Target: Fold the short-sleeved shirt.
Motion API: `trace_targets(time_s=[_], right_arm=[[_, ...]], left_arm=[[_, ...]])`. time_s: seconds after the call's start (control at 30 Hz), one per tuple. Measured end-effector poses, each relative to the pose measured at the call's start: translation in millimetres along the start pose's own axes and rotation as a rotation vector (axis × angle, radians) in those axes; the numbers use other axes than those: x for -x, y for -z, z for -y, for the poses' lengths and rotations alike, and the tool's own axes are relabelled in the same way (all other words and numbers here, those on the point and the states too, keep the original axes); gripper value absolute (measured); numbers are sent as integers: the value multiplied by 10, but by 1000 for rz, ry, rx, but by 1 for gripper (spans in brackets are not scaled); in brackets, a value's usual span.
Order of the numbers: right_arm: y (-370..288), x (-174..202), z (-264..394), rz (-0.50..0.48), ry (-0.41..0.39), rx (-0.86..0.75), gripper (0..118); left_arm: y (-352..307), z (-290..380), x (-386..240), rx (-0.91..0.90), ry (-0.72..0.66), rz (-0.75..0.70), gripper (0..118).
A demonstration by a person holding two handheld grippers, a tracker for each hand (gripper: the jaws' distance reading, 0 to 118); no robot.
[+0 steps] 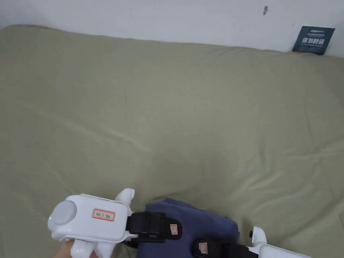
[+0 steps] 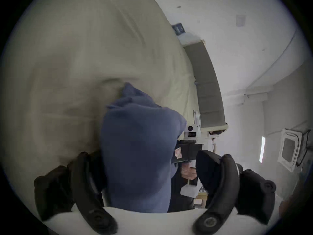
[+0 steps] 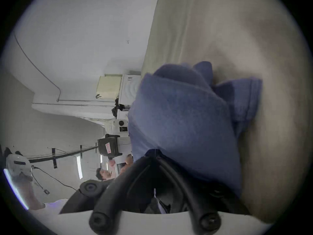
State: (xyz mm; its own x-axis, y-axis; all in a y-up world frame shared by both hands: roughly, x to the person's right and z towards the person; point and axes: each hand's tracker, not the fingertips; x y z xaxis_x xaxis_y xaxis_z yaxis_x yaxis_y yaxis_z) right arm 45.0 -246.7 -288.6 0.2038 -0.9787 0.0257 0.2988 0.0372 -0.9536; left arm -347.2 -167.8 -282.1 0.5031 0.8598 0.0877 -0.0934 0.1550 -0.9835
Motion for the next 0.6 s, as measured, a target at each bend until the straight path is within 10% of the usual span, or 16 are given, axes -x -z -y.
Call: trace_targets(time_s=[0.1, 0.13, 0.17, 0.33, 0.6], right_arm=[[-17, 64, 3, 23, -2, -9, 1], [-38, 107, 1, 36, -26, -18, 1], [-63, 172, 6, 77, -55, -33, 1], [-190, 662, 96, 275, -256, -85, 1], [-112, 1029, 75, 202, -321, -120, 1]], left_arm=[[-30, 4, -25, -22, 13, -47, 88], [-61, 10, -2, -37, 45, -137, 43], [-91, 28, 15, -34, 29, -101, 25], [-464, 39, -1, -67, 17, -48, 25], [-2390, -189, 335, -194, -4, -281, 25]])
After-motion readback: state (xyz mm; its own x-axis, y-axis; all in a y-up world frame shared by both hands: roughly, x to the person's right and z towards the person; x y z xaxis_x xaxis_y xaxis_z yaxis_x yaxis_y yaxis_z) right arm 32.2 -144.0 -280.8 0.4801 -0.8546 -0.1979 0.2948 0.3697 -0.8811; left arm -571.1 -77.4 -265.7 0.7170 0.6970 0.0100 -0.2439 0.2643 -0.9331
